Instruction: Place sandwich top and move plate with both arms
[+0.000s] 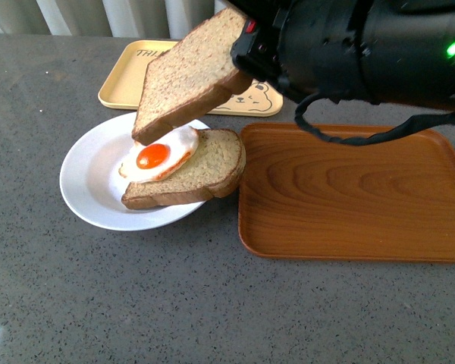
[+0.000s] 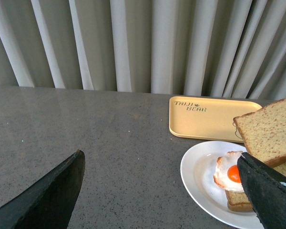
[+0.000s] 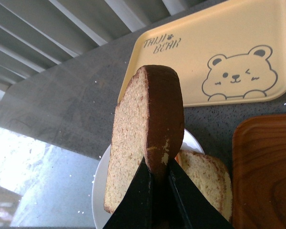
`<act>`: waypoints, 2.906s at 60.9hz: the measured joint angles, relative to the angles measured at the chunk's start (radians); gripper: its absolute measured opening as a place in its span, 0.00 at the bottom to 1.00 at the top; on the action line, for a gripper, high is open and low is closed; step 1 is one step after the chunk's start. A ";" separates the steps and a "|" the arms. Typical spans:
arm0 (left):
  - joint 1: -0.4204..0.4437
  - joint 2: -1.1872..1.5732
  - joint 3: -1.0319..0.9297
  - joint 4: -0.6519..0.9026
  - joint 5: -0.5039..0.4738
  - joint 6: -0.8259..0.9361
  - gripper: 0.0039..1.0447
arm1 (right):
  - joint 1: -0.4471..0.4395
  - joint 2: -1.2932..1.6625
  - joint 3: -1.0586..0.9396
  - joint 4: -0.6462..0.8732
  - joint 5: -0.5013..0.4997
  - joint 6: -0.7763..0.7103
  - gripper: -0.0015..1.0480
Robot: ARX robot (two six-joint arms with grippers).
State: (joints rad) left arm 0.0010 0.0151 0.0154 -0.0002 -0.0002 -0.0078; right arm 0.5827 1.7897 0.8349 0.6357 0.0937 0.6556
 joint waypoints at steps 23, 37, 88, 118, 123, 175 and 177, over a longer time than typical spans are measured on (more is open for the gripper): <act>0.000 0.000 0.000 0.000 0.000 0.000 0.92 | 0.039 0.136 0.005 0.122 0.024 0.101 0.02; 0.000 0.000 0.000 0.000 0.000 0.000 0.92 | 0.064 0.174 -0.001 0.139 0.032 0.119 0.02; 0.000 0.000 0.000 0.000 0.000 0.000 0.92 | 0.068 0.169 -0.109 0.187 0.097 0.114 0.76; 0.000 0.000 0.000 0.000 0.000 0.000 0.92 | -0.135 -0.134 -0.289 0.227 -0.001 0.083 0.91; 0.000 0.000 0.000 0.000 0.000 0.000 0.92 | -0.151 -0.171 -0.311 0.301 0.097 -0.006 0.87; 0.000 0.000 0.000 0.000 0.000 0.000 0.92 | -0.474 -0.898 -0.799 0.202 0.011 -0.649 0.02; 0.000 0.000 0.000 0.000 0.000 0.000 0.92 | -0.480 -0.923 -0.803 0.181 0.006 -0.649 0.02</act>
State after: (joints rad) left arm 0.0010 0.0151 0.0154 -0.0002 -0.0006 -0.0078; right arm 0.1032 0.8665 0.0315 0.8165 0.0998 0.0067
